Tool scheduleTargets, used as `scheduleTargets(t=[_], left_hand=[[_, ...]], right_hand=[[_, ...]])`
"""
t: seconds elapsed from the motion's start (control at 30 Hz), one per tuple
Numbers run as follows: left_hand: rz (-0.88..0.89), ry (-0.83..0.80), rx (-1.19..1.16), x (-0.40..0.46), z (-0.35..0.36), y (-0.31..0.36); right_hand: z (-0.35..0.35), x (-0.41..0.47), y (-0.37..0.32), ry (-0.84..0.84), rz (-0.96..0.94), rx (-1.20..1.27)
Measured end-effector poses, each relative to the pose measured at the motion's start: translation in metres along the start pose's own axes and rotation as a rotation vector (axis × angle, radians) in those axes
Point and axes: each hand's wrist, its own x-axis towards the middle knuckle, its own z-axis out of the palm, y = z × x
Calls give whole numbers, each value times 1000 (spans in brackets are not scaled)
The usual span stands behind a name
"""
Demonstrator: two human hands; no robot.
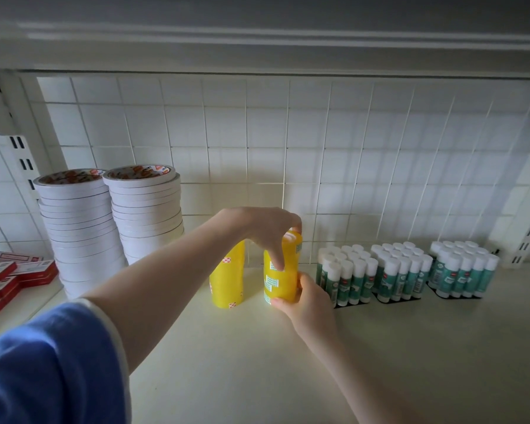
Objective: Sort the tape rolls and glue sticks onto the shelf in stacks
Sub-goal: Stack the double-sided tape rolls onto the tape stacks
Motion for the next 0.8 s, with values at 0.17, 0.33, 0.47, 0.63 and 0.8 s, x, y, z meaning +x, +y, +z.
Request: scheduleTargets(t=[0.17,0.33,0.47,0.63,0.8], left_hand=[[-31,-45,-34,0,-1,-1],[-20,65,-49,-17,-7,2],[-49,232,-54,-44,-10,7],[-107,483,-13,-98,0,12],[-263,594,-40,-159,31,9]], right_hand=[[0,-3,-3,-5,5,-3],[-10,-8,-6,11,7,-115],[-27,-14,-14,-9,-33,-220],[-52,-33,-25,3,-67,-208],[-62,-70,-44,72,-25,-272]])
